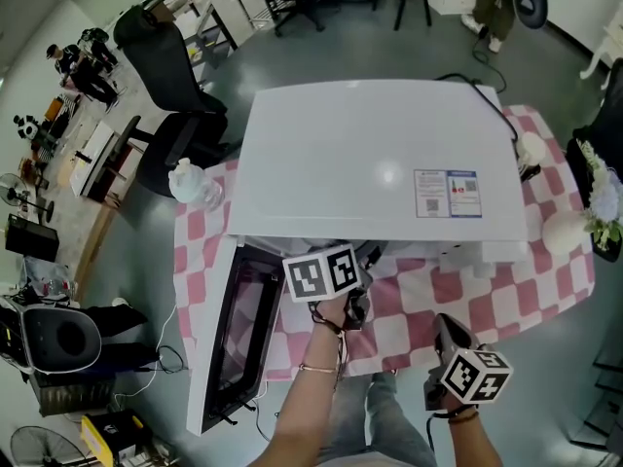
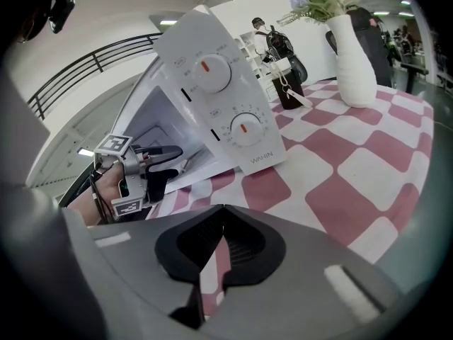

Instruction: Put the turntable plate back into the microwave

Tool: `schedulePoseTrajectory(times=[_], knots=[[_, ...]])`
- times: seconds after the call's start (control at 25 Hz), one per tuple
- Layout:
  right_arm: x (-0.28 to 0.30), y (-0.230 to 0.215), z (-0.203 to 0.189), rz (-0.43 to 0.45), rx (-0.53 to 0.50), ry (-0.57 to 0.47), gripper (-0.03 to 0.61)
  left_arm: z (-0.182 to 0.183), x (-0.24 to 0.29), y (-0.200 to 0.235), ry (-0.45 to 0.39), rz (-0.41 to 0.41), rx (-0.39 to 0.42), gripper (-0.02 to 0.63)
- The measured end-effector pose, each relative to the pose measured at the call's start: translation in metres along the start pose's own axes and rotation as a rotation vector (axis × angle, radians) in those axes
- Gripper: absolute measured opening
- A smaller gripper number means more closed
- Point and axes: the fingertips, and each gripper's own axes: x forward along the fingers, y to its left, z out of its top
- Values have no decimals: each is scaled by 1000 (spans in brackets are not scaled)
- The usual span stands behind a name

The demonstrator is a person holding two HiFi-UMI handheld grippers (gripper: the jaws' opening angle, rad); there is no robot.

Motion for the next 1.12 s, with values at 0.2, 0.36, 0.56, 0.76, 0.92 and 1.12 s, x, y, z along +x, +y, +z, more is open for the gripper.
schedulePoseTrajectory(times=[0.2, 0.36, 0.56, 0.76, 0.92, 1.12], knots=[[1, 4, -3, 11, -3, 7, 11, -5, -4, 1, 32, 16, 29, 368], [1, 7, -5, 20, -6, 12, 11, -7, -10, 4, 43, 38, 49, 368], [0, 7, -9, 22, -8, 19, 11, -10, -15, 5, 51, 48, 57, 368], [-2, 10, -16, 26, -10, 26, 11, -16, -18, 5, 79, 86, 111, 368], [-2, 12, -20, 30, -11, 35, 11, -19, -21, 5, 81, 89, 107, 368], [-2, 13, -24, 32, -15, 41, 11, -21, -24, 6, 66, 83, 101, 368]])
